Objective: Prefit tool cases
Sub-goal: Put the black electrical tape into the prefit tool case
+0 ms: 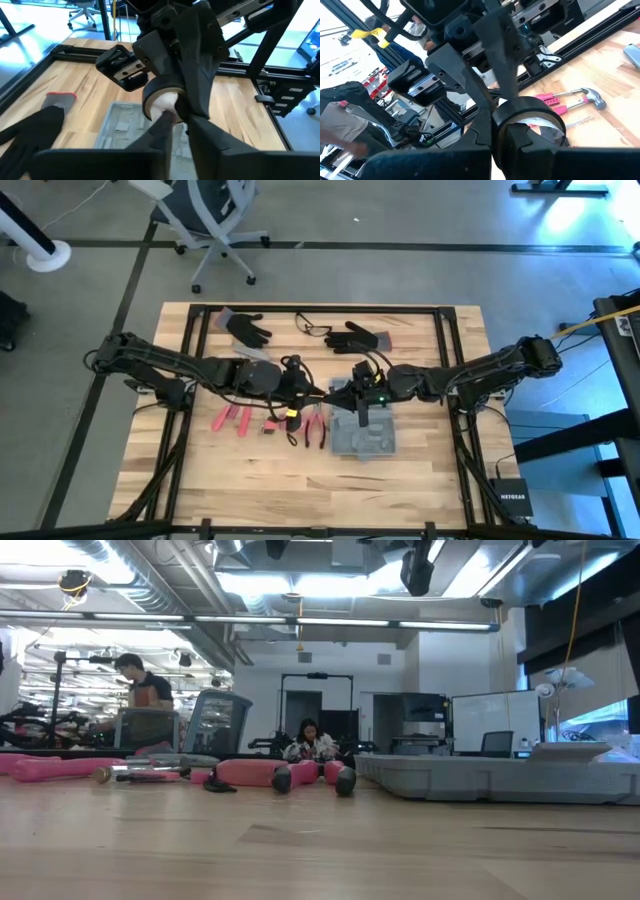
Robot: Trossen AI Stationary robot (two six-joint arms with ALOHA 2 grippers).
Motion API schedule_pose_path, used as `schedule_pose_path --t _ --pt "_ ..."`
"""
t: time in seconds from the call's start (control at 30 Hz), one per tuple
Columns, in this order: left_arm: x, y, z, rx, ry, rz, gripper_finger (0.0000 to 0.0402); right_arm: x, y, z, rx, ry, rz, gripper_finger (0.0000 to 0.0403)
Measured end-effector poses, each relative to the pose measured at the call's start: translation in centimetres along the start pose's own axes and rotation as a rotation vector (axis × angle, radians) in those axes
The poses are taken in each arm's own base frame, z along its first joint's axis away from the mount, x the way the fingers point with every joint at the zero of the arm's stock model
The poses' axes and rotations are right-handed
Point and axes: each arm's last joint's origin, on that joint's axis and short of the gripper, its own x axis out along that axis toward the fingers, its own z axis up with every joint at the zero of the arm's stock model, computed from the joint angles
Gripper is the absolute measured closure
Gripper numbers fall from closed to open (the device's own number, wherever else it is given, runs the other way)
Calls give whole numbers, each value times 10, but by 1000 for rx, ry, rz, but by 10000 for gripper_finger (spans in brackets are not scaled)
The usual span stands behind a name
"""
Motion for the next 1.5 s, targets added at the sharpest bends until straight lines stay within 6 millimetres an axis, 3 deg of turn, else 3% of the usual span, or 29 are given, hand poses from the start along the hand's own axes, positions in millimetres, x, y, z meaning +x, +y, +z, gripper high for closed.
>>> schedule_pose_path --t 0.1,0.37,0.77,0.93,1.2,1.5 --pt "0 1 1 0 -11 31 395 0 0 0 0 -4 -4 395" --pt "0 3 -1 -15 3 72 367 0 -1 1 -1 -14 -13 395" --pt "3 14 -1 -57 6 148 256 0 3 3 -23 -25 31 395" --pt "-2 10 -3 -32 34 128 229 0 3 3 -37 -24 21 395" --pt "-32 15 2 -26 80 138 226 1 -7 9 -49 -39 -3 395" --pt "-14 10 -3 87 88 106 225 0 -7 15 -42 -37 78 395"
